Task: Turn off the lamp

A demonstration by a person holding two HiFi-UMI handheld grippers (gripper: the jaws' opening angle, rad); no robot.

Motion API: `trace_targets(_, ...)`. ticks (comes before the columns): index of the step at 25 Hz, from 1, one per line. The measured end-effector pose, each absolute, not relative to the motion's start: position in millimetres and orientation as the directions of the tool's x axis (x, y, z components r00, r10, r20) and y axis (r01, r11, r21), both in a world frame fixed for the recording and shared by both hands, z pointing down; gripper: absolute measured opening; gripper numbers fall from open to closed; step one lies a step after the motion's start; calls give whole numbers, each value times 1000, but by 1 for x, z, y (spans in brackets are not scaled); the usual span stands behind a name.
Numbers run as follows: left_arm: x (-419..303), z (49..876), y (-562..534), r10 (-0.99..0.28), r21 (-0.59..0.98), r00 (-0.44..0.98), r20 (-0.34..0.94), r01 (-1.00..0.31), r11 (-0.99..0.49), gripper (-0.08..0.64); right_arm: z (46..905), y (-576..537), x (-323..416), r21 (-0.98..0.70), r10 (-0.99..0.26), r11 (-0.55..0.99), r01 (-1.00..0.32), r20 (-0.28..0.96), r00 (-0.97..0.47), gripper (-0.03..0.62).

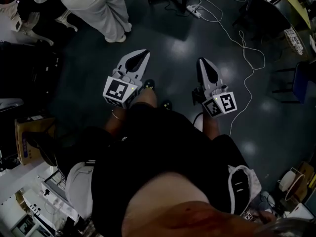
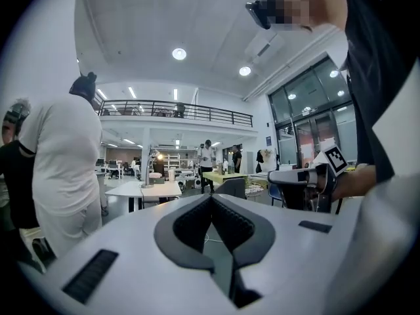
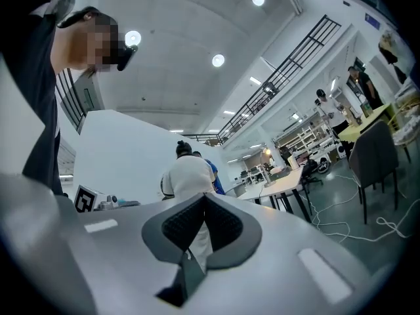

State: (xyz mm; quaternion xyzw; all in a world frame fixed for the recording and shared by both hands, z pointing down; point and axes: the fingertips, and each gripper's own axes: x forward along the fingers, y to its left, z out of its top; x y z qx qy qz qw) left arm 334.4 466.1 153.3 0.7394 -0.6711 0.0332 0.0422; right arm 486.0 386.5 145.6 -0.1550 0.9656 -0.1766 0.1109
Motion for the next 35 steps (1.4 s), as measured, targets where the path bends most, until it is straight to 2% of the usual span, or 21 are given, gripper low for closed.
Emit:
trace_targets(7, 321, 154, 421, -979, 42, 186, 80, -982, -184, 6, 144, 360, 477, -371, -404, 867, -333, -133, -905, 2)
trace_targets(13, 308, 150, 371, -957, 31, 283, 69, -959, -281, 6, 142, 333, 460, -290, -444, 869, -401, -102, -890, 2)
trace_targets(18, 281, 141, 330, -948, 37, 317, 29, -948, -316, 6, 133, 302, 437, -305, -472, 857, -416, -137, -871, 2)
trace_targets(35, 140, 142, 282, -958, 40, 284, 33, -958, -283, 6, 124, 244, 291, -279, -446, 873, -400, -124, -886, 2)
